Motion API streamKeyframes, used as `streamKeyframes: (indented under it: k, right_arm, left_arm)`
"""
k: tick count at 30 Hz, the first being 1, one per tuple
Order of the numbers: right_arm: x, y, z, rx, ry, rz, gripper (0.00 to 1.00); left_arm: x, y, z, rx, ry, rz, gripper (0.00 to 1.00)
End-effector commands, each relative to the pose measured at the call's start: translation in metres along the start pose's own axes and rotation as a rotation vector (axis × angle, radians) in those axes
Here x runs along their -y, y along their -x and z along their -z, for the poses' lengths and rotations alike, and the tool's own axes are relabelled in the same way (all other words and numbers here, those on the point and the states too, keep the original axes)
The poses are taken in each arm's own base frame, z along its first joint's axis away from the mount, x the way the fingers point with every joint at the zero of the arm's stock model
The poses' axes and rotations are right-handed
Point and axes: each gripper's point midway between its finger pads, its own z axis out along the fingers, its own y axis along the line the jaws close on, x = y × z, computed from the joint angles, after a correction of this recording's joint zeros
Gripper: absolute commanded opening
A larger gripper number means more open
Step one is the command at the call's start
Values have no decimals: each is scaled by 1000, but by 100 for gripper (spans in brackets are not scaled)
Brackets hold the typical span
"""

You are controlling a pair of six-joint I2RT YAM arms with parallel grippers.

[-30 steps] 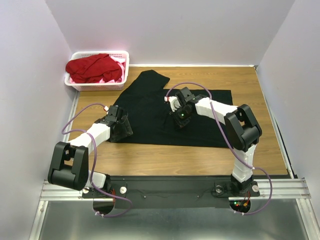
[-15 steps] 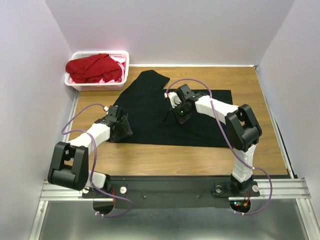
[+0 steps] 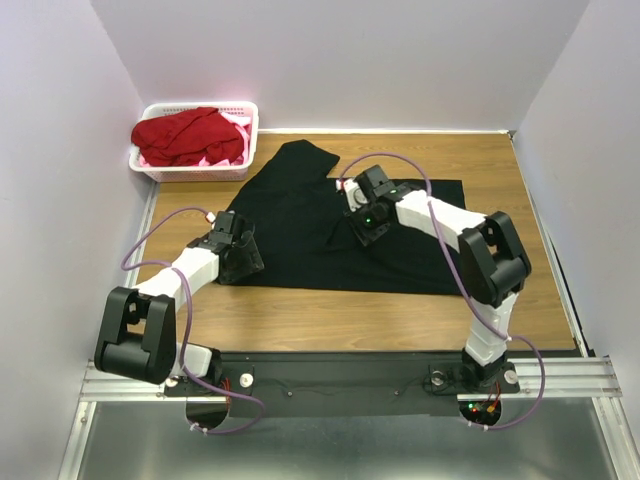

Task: Fold and stack the t-shirts
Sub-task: Fold the tshirt

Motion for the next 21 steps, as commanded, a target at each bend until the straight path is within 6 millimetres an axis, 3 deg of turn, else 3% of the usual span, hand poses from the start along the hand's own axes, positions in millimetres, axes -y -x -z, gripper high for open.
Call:
streamKeyframes:
  k: [1, 5, 8, 10, 13, 21]
  right_arm:
    - [46, 6, 47, 88, -149, -113, 43]
    - [99, -35, 76, 60, -324, -333, 43]
    - [133, -68, 91, 32, -436, -507, 50]
    - [154, -102, 103, -21, -531, -672, 50]
    - [173, -130, 114, -24, -597, -829, 51]
    - [206, -173, 127, -44, -733, -1020, 49]
  left_arm:
    - [1, 14, 14, 56, -9, -3, 73]
    - [6, 32, 27, 121, -22, 7, 75]
    - [3, 36, 30, 149, -6, 20, 76]
    - [-1, 38, 29, 166, 10, 32, 76]
    - [-3, 34, 25, 160, 11, 37, 76]
    - [-4, 24, 18, 138, 1, 22, 76]
